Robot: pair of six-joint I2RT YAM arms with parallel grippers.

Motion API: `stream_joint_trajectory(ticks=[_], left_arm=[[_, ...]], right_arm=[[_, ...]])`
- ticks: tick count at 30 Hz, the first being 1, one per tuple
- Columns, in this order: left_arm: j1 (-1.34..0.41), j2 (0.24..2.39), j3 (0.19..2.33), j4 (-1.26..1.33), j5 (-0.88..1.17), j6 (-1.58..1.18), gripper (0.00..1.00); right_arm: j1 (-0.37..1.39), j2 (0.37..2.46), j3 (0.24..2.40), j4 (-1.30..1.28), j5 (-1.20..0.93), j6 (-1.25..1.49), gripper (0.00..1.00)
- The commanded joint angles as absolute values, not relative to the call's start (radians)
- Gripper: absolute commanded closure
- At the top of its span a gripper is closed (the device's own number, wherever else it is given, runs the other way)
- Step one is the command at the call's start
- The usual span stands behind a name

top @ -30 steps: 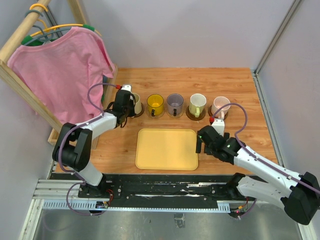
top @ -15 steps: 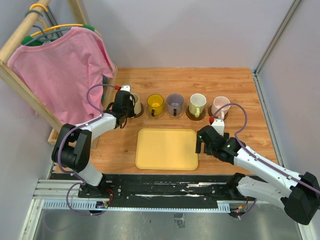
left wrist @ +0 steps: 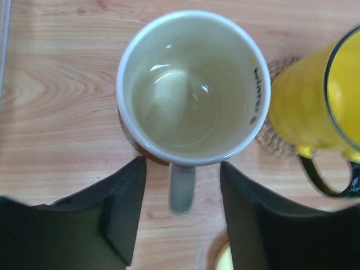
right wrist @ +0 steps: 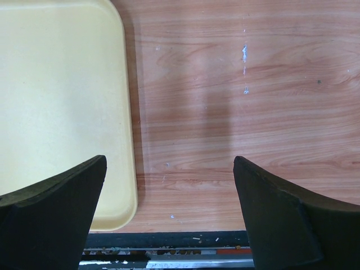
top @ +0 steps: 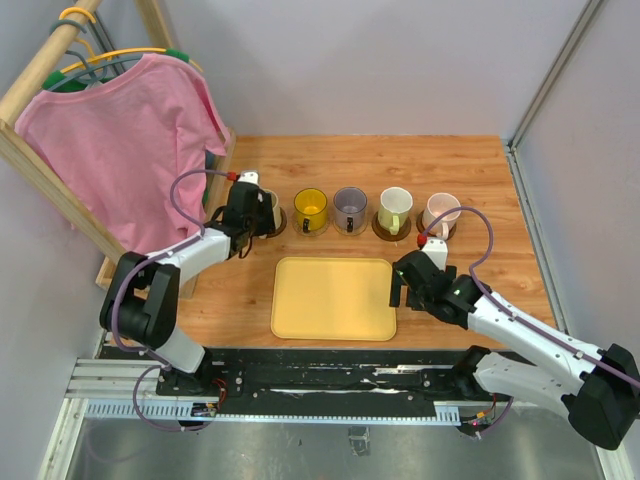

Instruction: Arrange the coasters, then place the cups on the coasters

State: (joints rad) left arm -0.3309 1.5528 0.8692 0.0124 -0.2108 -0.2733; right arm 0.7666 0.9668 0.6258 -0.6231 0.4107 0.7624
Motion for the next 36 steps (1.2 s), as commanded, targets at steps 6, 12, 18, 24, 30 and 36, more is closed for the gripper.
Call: stream_joint_trajectory(ticks=[6, 12, 18, 24, 30, 36], left_arm=[[-0.327, 1.503, 0.88, 0.067, -0.242, -0.29, 0.06], [-0.328, 1.412, 0.876, 0.03, -0.251, -0.307, 0.05], [-0.332, 1.261, 0.818, -0.017, -0.253, -0.341, 0.04], [-0.373, 1.144, 0.711, -0.103, -0.242, -0.395, 0.09], [-0.515, 1.051, 0.587, -0.134, -0.25, -0.489, 0.21], [-0.604, 1.002, 0.493, -0.109, -0.228, -0.55, 0.24]], right_arm=[[0.778, 0.96, 0.628, -0.613, 0.423, 0.773, 0.04], [0.778, 0.954, 0.644, -0.613, 0.439, 0.775, 0.06], [0.771, 0.927, 0.657, -0.588, 0.502, 0.783, 0.17], [0.741, 0.931, 0.628, -0.533, 0.459, 0.776, 0.37], [0.73, 0.981, 0.611, -0.507, 0.401, 0.773, 0.44], [0.728, 1.027, 0.587, -0.457, 0.35, 0.764, 0.47]])
